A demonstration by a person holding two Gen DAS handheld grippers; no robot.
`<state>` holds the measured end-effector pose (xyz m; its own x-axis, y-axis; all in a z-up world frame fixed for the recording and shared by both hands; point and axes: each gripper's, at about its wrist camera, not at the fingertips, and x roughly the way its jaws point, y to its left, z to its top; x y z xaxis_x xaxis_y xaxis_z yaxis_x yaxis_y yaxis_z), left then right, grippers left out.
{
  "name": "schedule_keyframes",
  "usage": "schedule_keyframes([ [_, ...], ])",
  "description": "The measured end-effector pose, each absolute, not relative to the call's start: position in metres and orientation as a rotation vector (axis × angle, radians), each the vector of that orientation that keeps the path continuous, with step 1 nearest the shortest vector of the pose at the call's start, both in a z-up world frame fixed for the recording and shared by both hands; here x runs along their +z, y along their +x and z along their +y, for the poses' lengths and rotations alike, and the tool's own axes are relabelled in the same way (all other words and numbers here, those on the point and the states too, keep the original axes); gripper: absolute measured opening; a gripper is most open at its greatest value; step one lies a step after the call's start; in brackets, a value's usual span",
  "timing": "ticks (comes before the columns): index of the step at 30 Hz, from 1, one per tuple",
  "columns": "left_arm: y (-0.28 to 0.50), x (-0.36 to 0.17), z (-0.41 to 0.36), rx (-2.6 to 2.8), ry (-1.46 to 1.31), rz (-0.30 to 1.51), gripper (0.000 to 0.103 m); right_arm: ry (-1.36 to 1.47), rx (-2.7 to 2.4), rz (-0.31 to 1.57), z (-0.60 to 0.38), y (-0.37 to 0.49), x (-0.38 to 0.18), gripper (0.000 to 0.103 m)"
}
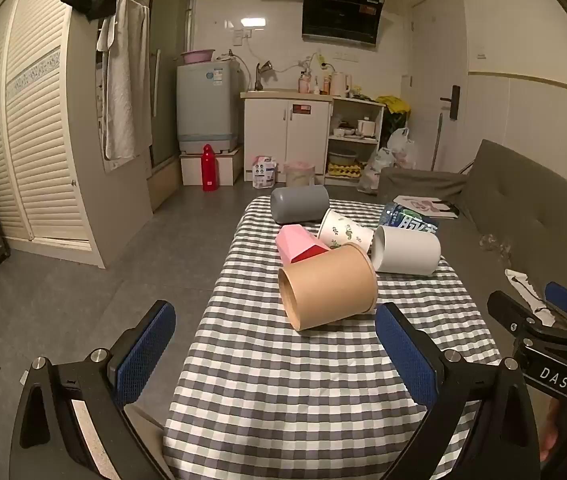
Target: Flip cup upside down
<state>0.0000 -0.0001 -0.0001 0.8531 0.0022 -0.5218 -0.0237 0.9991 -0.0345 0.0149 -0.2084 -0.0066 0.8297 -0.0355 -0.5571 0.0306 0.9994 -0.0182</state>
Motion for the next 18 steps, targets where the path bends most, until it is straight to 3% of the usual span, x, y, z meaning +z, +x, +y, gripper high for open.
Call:
schedule_keyframes([
  [18,-0.0007,0.0007,0.0014,0.011,-0.047,0.546,0.103,-0.009,-0.032,0.597,-0.2109,0.0156,-0.0081,0.103],
])
